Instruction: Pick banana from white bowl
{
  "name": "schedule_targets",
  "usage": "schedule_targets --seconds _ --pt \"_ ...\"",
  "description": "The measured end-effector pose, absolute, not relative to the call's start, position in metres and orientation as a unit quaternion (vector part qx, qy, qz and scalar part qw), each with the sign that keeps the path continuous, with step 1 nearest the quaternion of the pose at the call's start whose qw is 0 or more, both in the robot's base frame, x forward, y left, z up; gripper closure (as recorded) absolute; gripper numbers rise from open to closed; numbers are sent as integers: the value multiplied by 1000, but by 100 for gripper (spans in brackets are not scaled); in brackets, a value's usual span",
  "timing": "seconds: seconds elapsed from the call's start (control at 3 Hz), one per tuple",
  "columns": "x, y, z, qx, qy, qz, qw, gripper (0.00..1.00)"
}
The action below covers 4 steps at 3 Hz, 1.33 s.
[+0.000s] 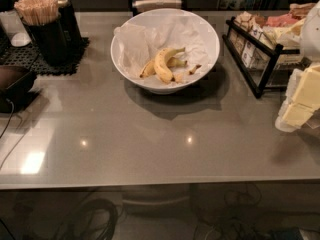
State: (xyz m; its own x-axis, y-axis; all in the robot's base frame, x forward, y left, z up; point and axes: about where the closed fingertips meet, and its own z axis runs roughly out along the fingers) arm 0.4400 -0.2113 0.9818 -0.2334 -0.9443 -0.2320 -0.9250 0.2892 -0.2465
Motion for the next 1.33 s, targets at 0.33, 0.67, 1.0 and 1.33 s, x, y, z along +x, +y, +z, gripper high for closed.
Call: schedule_targets --seconds 0.33,0.67,1.0,1.33 --pt "456 -193 994 -572 797 12 195 0" --pt "483 -163 1008 -560 799 45 212 0" --pt "486 -160 1011 -560 798 43 219 0" --pt "489 -161 1001 -506 824 74 242 0"
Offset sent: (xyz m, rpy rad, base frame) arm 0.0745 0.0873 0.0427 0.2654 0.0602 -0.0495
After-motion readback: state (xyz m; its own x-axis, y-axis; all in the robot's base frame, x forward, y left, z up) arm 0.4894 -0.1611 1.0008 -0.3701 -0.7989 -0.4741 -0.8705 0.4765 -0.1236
